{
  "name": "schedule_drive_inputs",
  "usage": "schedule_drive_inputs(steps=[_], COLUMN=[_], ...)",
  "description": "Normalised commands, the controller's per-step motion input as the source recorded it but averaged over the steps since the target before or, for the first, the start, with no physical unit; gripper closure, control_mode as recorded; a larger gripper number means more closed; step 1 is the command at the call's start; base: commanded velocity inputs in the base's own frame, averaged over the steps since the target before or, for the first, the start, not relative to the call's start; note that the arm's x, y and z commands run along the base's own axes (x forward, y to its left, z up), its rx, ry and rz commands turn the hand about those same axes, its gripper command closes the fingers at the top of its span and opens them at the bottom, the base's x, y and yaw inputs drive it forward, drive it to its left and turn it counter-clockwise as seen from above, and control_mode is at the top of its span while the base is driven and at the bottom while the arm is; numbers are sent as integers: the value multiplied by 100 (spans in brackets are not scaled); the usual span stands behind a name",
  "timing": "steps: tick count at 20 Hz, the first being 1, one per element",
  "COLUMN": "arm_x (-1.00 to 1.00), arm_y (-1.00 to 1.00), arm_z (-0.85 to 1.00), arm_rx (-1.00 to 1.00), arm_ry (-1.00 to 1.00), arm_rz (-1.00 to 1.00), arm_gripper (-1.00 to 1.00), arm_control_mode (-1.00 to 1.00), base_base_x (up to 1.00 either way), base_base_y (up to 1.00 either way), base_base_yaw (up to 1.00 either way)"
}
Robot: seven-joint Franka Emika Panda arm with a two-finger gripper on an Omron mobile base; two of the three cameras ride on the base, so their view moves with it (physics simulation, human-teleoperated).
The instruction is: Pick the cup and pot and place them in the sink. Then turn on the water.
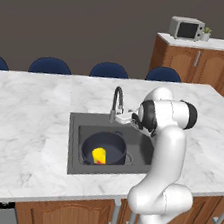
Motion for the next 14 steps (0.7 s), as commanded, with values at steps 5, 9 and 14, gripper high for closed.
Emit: schedule_drive_inputs(steps=[5, 9, 14], arm_x=[1, 5, 13], arm_y=[0, 0, 0], arm_z=[0, 0, 0], arm_rx=[0, 0, 0], arm_ry=[0, 0, 0], arm_rz=[0, 0, 0], arm_gripper=[-100, -100, -100], arm_control_mode=[-100, -100, -100], base_base_x=[0, 0, 0], base_base_y=[0, 0, 0], base_base_yaw=[0, 0, 0])
